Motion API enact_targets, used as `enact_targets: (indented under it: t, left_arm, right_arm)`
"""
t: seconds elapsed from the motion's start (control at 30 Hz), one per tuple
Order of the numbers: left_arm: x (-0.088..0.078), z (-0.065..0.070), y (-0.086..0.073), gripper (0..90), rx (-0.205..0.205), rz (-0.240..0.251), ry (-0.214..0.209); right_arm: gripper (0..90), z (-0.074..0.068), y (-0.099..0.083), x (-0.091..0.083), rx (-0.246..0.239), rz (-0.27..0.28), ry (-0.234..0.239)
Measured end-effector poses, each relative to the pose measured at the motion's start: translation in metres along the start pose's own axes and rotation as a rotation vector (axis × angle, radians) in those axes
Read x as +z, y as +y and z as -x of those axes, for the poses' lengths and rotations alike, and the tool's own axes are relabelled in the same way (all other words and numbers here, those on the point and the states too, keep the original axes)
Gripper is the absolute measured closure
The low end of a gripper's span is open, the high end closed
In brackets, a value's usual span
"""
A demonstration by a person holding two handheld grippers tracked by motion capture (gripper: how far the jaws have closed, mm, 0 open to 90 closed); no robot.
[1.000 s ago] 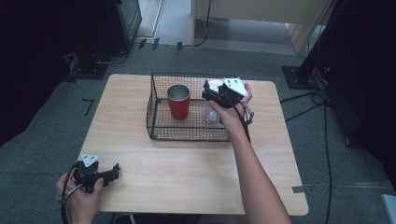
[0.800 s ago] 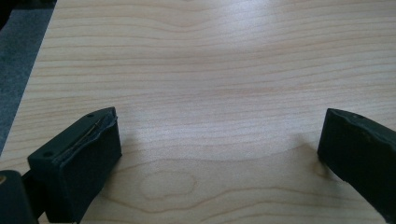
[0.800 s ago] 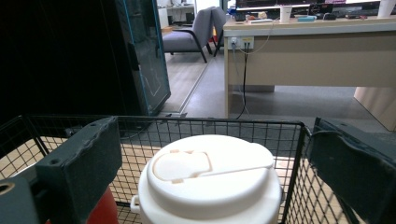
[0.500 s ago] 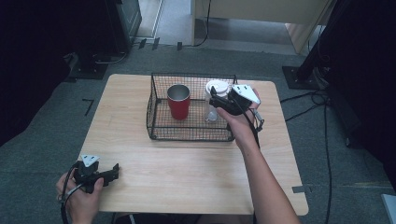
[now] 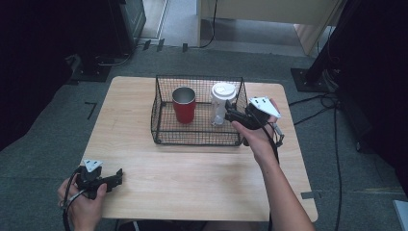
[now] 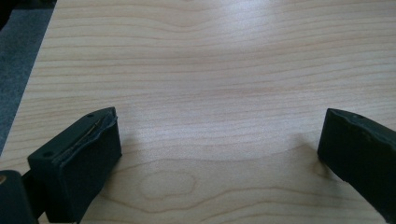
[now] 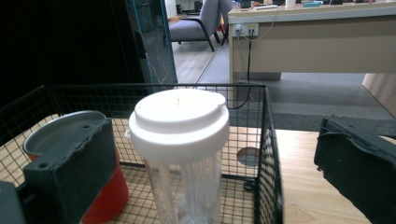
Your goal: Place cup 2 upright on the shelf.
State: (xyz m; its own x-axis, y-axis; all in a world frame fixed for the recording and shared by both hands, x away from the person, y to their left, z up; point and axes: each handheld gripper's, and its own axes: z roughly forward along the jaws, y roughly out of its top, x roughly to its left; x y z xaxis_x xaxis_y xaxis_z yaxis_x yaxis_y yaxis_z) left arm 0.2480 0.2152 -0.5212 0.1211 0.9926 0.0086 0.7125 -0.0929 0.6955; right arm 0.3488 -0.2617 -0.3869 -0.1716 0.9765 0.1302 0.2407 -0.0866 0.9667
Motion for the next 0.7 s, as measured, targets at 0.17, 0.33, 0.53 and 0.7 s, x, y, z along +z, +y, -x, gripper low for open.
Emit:
enact_targets:
  t: [0.17, 0.33, 0.53, 0.7]
  left_arm:
    - [0.0, 0.0, 0.0, 0.0, 0.0, 0.0, 0.0]
    - [0.0, 0.0, 0.0, 0.0, -0.001, 0.001, 0.0]
    - [0.0, 0.0, 0.0, 0.0, -0.001, 0.001, 0.0]
    - [0.0, 0.0, 0.0, 0.0, 0.0, -0.001, 0.0]
  right_arm:
    - [0.0, 0.008, -0.005, -0.013, -0.019, 0.0, -0.01]
    - [0.0, 0.018, -0.01, -0.027, -0.006, 0.006, -0.017]
    - [0.0, 0.031, -0.019, -0.041, -0.012, 0.008, -0.037]
    - [0.0, 0.042, -0.029, -0.052, -0.003, 0.0, -0.051]
